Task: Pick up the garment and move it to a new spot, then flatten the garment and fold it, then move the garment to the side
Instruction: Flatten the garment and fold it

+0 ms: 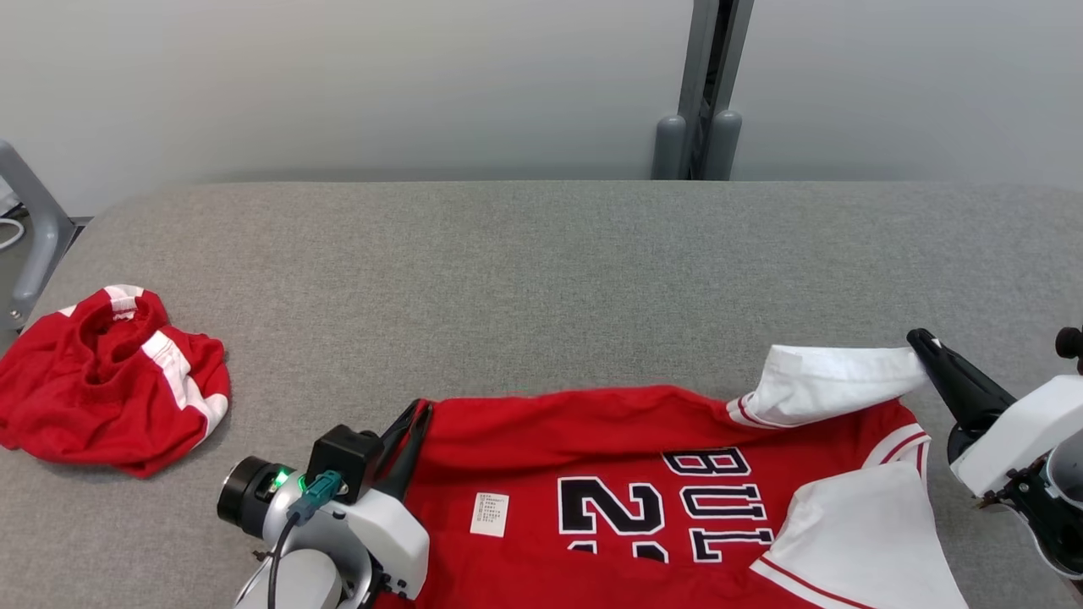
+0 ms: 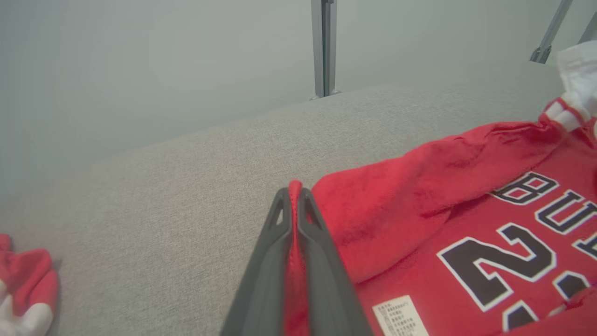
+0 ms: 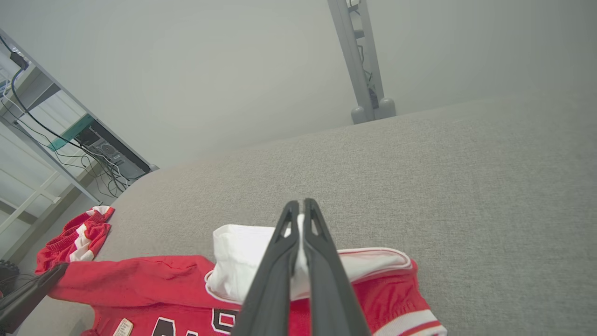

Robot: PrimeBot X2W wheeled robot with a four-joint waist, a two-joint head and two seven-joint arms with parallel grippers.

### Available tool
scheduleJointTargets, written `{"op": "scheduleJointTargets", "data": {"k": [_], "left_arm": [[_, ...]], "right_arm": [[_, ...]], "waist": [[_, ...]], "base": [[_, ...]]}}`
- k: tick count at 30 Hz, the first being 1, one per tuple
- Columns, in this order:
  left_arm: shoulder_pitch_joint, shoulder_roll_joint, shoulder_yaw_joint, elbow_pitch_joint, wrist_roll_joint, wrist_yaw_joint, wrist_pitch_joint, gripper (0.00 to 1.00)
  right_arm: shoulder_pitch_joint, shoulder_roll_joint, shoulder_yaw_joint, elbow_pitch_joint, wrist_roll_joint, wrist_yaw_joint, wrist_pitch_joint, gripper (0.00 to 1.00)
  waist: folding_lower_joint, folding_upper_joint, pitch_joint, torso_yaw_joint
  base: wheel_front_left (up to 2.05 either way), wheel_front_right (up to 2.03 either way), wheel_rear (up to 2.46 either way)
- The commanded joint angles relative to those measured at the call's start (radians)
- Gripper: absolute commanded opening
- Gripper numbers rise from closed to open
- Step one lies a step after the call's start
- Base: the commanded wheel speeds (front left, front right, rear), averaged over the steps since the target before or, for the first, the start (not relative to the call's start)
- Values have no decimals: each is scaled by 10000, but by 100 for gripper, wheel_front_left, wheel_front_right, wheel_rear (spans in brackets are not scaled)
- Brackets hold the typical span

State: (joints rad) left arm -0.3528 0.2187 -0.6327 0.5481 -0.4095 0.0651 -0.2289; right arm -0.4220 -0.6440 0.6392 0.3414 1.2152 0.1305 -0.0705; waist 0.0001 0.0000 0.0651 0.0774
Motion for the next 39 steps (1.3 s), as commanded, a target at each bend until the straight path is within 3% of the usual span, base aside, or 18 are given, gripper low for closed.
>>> {"op": "scheduleJointTargets", "data": {"k": [1, 14, 22, 35, 39], "left_arm": [[189, 189, -14, -148, -46, -31, 43, 0], [965, 986, -284, -1329, -75, -132, 487, 0], [987, 1273, -584, -1336, 116, -326, 598, 0], [809, 1854, -1357, -1107, 526, -998, 1120, 0], [730, 1956, -1463, -1028, 617, -985, 1185, 0]], "right_arm": [[206, -116, -72, -78, 63, 5, 34, 0], [1148, -257, -551, -654, 279, 5, 613, 0], [1482, -216, -654, -746, 207, 5, 1246, 0], [2052, -422, -1073, -1112, 333, 5, 2905, 0], [2222, -353, -1330, -1186, 259, 5, 3282, 0]], "waist": [[-1, 0, -76, -26], [-1, 0, -211, -157], [-1, 0, -139, -200], [-1, 0, 66, -169], [-1, 0, 101, -160]], "base": [[0, 0, 0], [0, 0, 0], [0, 0, 0], [0, 0, 0], [0, 0, 0]]}}
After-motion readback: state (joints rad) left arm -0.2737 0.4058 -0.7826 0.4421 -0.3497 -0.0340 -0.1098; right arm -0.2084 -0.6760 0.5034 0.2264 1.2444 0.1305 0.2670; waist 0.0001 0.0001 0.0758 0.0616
